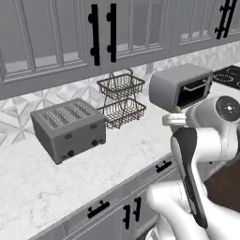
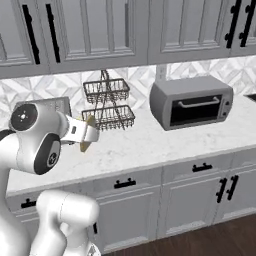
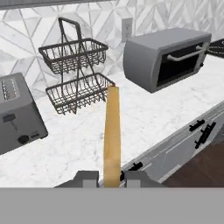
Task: Start the toaster. Once the lever pops up, take the bread to the plate on the dining counter.
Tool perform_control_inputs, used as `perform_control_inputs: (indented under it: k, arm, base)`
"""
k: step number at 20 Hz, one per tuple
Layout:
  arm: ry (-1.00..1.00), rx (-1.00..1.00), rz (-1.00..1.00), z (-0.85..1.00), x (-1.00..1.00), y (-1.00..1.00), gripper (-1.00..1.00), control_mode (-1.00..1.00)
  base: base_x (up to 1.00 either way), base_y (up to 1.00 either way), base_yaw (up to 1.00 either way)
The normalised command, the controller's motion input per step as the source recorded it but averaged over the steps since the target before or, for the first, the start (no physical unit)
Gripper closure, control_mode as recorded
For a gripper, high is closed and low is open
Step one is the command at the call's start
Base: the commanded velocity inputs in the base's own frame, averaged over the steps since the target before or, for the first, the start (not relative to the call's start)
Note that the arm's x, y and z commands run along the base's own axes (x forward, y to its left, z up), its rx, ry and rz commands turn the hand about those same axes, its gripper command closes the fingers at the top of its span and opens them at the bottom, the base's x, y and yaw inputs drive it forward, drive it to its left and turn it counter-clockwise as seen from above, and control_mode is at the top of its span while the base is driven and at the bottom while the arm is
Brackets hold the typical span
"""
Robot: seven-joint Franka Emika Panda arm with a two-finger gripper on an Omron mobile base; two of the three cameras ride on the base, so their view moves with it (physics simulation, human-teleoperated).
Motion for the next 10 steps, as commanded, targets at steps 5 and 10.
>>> perform_control_inputs:
  k: [5,10]
  arm:
    - [0.0,0.0,0.0,0.0,0.0,0.0,1.0,1.0]
    - [0.0,0.0,0.0,0.0,0.0,0.0,1.0,1.0]
  base:
    - [0.0,-0.7,-0.71]
    - [0.0,-0.93,-0.69]
